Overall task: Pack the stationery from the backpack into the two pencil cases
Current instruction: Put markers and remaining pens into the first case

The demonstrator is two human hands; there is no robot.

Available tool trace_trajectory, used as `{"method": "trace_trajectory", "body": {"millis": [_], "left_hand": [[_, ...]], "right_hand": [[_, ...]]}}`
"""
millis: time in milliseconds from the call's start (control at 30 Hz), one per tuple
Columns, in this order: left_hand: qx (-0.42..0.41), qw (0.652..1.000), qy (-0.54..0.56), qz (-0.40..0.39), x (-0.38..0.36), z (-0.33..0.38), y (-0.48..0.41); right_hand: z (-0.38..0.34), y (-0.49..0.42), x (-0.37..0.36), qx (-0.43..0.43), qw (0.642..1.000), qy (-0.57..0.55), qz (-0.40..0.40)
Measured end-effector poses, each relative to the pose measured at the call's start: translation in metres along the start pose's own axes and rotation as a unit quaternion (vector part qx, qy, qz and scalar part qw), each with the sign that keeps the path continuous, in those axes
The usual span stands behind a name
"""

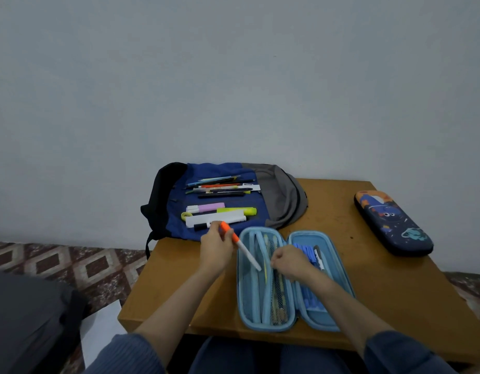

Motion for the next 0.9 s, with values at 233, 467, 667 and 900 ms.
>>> {"method": "trace_trajectory", "body": {"millis": [233, 467, 667, 900], "left_hand": [[0.075, 0.995, -0.018, -0.067, -0.03, -0.02, 0.001], [0.056, 0.978, -0.13, -0.155, -0.065, -0.013, 0.02], [0.096, 0.978, -0.085, -0.168, -0.065, -0.017, 0.033], [0.139, 0.954, -0.075, -0.254, -0.079, -0.019, 0.059]], "right_hand": [[0.003, 0.0, -0.002, 0.004, 0.999, -0.039, -0.015], [0.003, 0.003, -0.002, 0.01, 0.999, -0.049, -0.016], [0.005, 0.006, 0.0, 0.016, 0.99, -0.138, -0.024], [0.002, 0.015, 0.002, 0.073, 0.987, -0.145, -0.01]]}}
Point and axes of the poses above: each hand's wrist, its own y-axis away from the middle knuckle, its own x-axis out of the back of the hand, z = x × y, the point moved 10 cm from there along -y, towards the middle knuckle, and after that the axes turned 7 degrees about -x, right-handed, at the moved point
